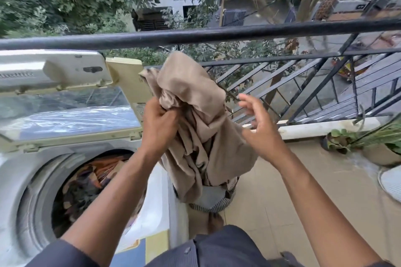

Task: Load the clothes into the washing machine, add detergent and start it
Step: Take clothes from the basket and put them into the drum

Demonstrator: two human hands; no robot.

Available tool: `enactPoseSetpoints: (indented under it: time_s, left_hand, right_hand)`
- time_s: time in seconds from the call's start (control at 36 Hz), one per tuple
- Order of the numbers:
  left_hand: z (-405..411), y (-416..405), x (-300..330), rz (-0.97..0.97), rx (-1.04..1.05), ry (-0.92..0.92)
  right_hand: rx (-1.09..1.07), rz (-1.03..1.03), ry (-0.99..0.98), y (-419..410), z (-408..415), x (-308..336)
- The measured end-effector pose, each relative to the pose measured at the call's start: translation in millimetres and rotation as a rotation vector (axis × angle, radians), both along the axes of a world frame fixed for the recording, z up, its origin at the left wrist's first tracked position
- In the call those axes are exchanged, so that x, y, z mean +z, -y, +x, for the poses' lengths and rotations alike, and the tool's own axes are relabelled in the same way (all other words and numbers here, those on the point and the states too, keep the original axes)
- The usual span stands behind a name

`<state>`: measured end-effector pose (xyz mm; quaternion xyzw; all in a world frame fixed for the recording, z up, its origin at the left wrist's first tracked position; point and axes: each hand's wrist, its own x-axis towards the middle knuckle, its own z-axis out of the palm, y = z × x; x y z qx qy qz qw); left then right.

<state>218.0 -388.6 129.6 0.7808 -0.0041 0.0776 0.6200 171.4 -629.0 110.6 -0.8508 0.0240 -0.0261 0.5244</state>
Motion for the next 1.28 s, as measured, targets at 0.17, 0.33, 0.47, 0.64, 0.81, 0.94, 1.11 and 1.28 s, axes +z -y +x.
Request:
enactPoseSetpoints:
  time_s: [0.17,0.33,0.47,0.64,0.81,0.94,1.11,1.28]
  left_hand:
    - [-3,1,32,-0.116,0.015,0.092]
    - [-5,6,64,-0.203,-0.007,0.158]
    - [-1,-4,62,-0.123,-0.007,0.182]
    - [-3,-18,46,0.076,0.012,0.187]
    - [-3,-16,32,0.309,0.098,0.066]
    - [-3,-5,26,0.389,0.109,0.005]
    - [-9,3,26,0.29,-0.174,-0.033]
    - [-12,21,18,0.231,-0.298,0.05]
  right_hand:
    - [0.185,-0.392,-0.591,16,-9,-119]
    - [0.033,-0.213,-0.814,-13,-8,-182]
    - [-0.031,-0.379,-0.641,-16,6,-153]
    - [-0.11,-0.384,-0.511,15,19,-93]
    - [-0.247,-0.134,-0.324,10,28,33]
    - [-0.267,0.177,0.056,29,32,74]
    - [-0.062,0.214,0.246,-9,30,118]
    - [0.095,0.099,0.19,-61,18,119]
